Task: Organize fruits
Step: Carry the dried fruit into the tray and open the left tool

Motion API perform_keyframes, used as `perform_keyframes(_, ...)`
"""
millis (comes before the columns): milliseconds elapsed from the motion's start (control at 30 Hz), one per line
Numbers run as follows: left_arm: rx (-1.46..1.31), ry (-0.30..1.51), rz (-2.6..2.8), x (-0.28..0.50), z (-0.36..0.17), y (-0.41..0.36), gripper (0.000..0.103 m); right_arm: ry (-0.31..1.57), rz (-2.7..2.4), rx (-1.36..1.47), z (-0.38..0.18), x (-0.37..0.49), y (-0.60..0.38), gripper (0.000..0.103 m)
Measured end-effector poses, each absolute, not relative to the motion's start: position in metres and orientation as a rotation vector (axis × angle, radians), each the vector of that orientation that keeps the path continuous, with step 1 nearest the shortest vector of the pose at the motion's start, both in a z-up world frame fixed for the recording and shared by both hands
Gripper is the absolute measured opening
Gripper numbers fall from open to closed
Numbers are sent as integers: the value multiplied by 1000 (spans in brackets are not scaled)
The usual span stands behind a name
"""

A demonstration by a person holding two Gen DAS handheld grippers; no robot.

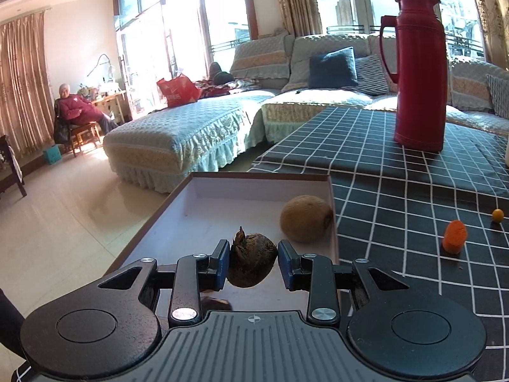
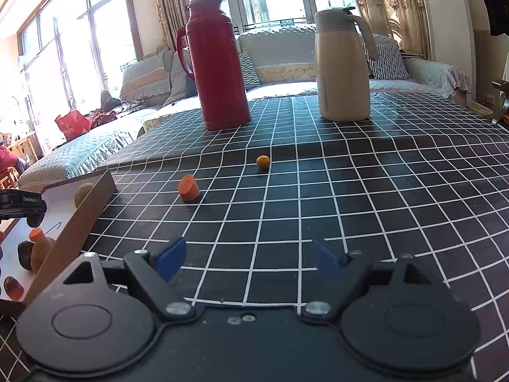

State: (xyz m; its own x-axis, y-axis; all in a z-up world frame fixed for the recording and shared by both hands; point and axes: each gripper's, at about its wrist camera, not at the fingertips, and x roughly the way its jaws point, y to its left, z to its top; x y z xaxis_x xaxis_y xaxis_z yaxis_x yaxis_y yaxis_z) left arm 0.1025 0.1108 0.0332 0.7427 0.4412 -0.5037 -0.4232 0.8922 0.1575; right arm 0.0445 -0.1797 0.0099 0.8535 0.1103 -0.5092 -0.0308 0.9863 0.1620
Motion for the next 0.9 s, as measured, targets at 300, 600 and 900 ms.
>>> perform_keyframes(300,-15,583,558,95,16,156,34,555,92,127,7,48,-163,85)
perform_keyframes(600,-27,579,585,85,6,164,34,559,109,99,6,50,-147,85)
perform_keyframes(900,-46,532,471,57,17,134,34,576,77,112,5,51,-150,85)
